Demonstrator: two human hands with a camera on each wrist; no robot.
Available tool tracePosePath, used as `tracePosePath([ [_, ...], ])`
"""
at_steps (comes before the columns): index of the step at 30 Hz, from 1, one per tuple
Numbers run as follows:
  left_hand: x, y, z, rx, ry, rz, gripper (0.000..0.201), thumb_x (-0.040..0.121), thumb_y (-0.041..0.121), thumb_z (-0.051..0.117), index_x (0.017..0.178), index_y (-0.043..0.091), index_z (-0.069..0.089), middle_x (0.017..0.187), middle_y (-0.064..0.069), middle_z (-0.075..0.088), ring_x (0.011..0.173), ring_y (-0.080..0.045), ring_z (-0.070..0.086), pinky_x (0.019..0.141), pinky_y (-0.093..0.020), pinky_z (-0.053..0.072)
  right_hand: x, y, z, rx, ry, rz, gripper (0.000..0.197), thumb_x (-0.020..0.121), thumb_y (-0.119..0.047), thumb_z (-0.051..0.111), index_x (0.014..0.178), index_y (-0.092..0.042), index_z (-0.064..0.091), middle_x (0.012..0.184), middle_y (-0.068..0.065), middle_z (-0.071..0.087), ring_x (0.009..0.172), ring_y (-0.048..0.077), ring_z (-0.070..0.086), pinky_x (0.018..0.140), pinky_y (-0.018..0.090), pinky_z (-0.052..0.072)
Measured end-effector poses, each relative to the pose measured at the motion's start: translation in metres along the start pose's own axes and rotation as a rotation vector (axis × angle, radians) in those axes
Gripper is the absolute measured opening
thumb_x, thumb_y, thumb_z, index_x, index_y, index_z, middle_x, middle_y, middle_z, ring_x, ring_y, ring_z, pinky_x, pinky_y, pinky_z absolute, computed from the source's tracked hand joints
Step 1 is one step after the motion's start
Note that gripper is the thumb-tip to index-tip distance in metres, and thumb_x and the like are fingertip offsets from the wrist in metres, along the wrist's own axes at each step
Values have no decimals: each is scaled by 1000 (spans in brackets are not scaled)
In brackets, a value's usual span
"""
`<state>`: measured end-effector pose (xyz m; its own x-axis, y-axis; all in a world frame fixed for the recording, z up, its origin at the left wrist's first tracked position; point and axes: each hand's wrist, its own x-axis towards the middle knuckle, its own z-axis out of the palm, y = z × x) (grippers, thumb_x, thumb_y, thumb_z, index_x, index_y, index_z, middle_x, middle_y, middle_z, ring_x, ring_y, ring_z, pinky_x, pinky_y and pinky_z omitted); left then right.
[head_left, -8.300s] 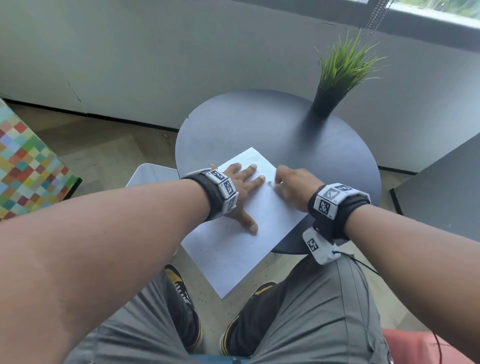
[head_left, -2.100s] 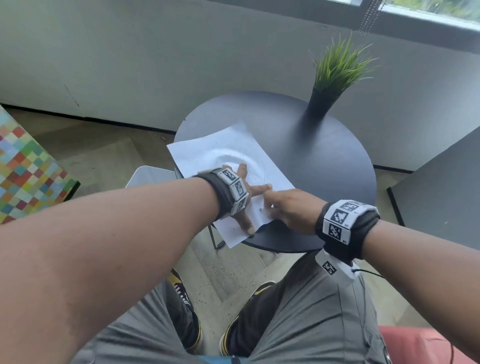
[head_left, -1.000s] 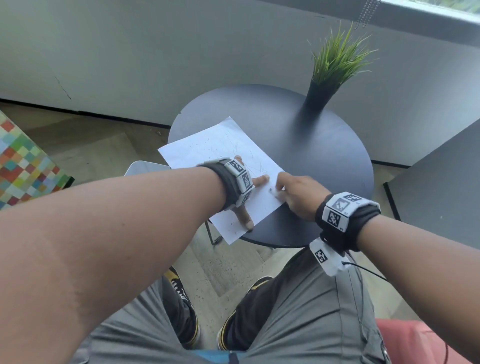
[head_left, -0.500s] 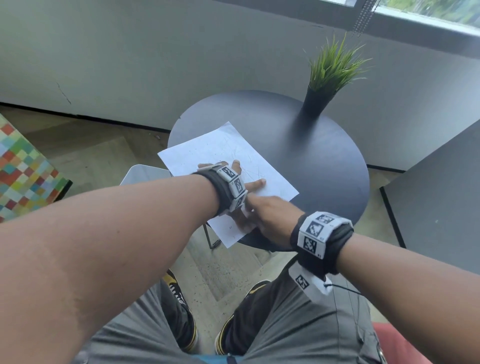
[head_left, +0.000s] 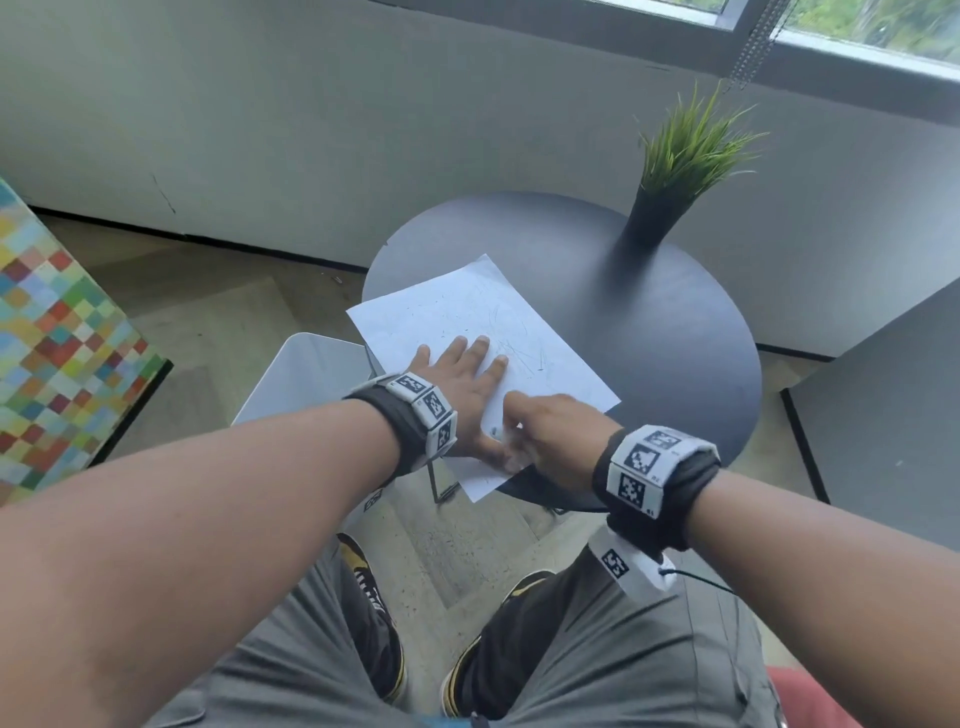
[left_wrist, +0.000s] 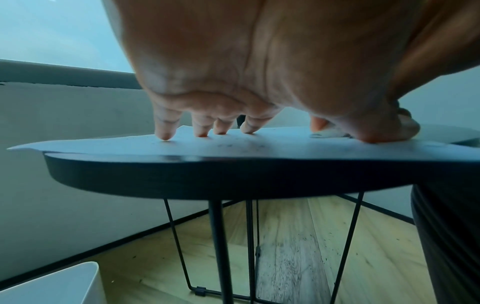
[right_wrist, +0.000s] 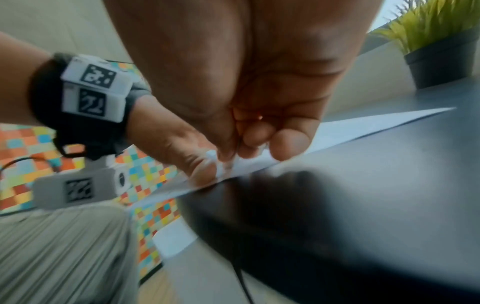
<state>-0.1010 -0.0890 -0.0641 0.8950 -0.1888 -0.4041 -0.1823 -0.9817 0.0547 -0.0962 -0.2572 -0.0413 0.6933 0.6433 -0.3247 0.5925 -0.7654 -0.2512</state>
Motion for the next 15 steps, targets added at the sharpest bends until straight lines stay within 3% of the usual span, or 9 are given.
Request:
tracePosePath([
  [3,1,-2,3,2,18,4,136,60,98,47,159,23,-9,167,-5,-14,154,-27,-10,120,-60,7,18,22,-12,15,81,206,22,95,-37,45,104,-17,48,98,10,60,88,31,55,78,39,49],
  [5,2,-2,4,-4,18,2,137,59,98,47,159,23,-10,167,-4,-15,154,-27,-10,120,-60,7,26,27,-13,7,120,257,22,96,-36,43,103,-16,46,98,14,60,84,32,54,76,40,49],
  [8,1,-2,2,-22,-4,8,135,62,96,49,159,23,-10,166,-5,-17,153,-28,-13,120,-60,4,20,2,-1,-33,23,61,18,92,-26,51,105,-16,45,98,9,61,81,25,49,70,34,43],
  [10,0,-3,2,-29,-8,16,133,63,95,49,159,23,-10,166,-5,-18,153,-27,-13,120,-60,3,13,-1,2,-1,-46,-12,24,88,-31,57,104,-18,45,93,3,58,84,24,53,72,35,45],
  [13,1,-4,1,-8,-1,16,134,62,96,50,159,24,-10,166,-4,-17,153,-28,-12,120,-60,5,20,35,-13,22,45,231,27,93,-47,47,100,-21,48,93,5,58,87,30,56,78,38,50],
  [15,2,-6,-1,12,-30,37,135,61,95,52,159,25,-9,166,-3,-18,153,-27,-13,120,-60,6,20,61,-25,62,90,368,26,93,-48,48,96,-22,49,96,7,60,85,29,56,76,36,50],
])
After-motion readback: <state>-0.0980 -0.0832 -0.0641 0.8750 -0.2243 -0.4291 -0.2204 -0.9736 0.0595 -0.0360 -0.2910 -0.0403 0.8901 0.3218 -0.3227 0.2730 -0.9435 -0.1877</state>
